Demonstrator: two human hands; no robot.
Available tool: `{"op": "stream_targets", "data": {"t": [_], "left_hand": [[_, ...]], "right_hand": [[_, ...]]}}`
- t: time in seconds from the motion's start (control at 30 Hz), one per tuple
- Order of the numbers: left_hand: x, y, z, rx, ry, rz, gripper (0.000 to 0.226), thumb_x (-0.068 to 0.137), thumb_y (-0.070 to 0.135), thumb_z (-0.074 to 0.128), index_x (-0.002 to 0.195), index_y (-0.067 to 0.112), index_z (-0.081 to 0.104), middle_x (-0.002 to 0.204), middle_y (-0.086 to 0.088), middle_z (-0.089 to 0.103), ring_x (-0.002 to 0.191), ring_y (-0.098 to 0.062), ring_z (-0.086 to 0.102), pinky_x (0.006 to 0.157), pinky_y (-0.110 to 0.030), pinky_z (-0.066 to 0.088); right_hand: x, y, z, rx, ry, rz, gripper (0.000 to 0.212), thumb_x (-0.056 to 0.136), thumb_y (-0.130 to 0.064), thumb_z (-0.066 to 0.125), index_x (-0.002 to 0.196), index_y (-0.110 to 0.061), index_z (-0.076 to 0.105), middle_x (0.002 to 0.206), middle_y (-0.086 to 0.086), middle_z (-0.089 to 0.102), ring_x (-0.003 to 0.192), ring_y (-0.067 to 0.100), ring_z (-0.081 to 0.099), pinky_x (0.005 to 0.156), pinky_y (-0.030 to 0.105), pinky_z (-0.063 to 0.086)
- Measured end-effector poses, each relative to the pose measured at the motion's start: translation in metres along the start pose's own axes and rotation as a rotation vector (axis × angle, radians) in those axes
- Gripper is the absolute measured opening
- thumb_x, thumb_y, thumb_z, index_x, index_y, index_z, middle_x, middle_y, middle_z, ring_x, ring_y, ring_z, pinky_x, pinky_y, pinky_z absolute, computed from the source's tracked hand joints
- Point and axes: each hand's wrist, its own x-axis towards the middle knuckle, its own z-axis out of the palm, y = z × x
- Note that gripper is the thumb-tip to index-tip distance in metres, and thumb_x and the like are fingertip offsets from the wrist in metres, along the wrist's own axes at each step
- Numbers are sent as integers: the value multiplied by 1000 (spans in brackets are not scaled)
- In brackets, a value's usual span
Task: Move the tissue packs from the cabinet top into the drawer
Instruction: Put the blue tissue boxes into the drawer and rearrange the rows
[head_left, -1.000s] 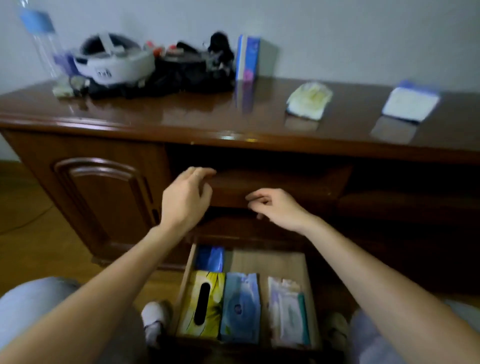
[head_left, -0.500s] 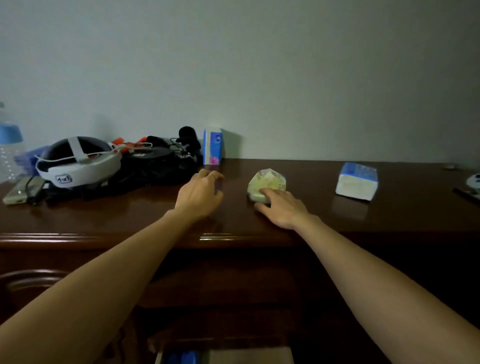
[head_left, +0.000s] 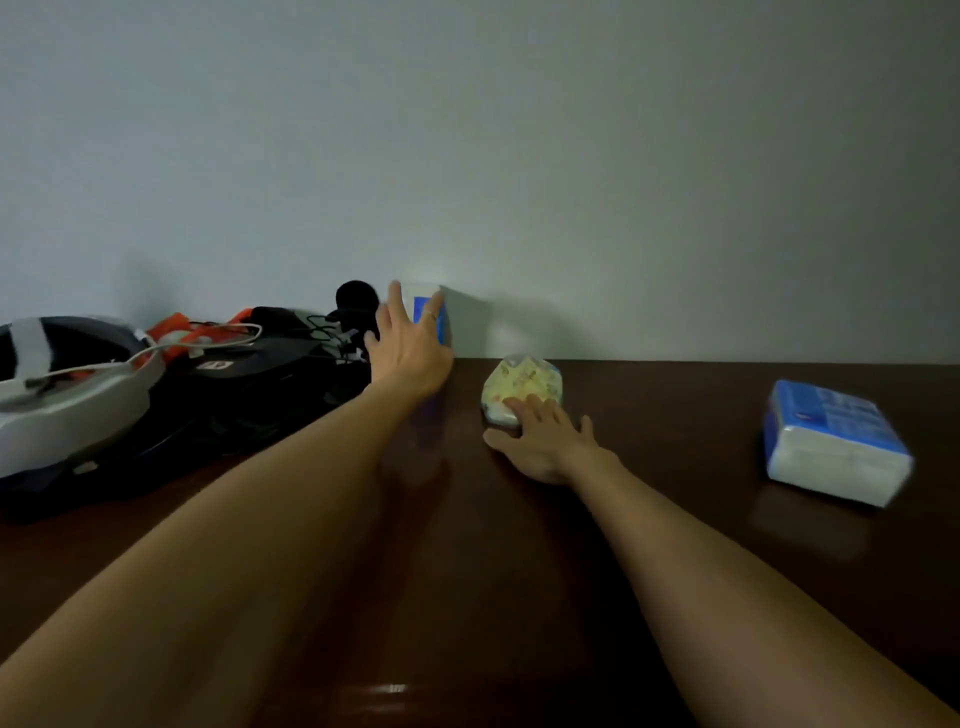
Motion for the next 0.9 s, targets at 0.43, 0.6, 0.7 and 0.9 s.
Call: {"op": "stream_targets", "data": {"t": [0.43,0.6,0.7,0.9], "left_hand": [[50,14,30,-13,96,14,38,85,4,64,119,8,48,130,-18,37,110,-46,44,71,-40,42],[-38,5,16,-32,120,97,100,68,15,82,147,25,22,127,-15,34,110,-42,46,67,-47,52],[-88,-9,-4,-112,79,-42,127,59,28,91,152,36,5,137,-13,33,118,-39,44,78,-52,54],[-189,-15,-70,-137,-13,-174,98,64,41,87,138,17,27,130,-11,50,118,-36,52,86,-49,50]], "right_hand": [[42,-9,1,16,131,-13,79,92,-72,35,156,-26,25,165,6,23,152,30,18,119,63,10],[-8,-16,-19,-186,187,-93,52,96,-42,45,141,-16,42,150,12,41,136,35,38,106,49,38],[-56,-17,-16,-158,187,-92,41,97,-36,48,134,-19,47,145,9,44,132,32,41,96,48,43],[-161,-29,-8,-193,248,-147,37,96,-46,52,122,-22,57,135,6,54,126,30,51,94,44,47]]}}
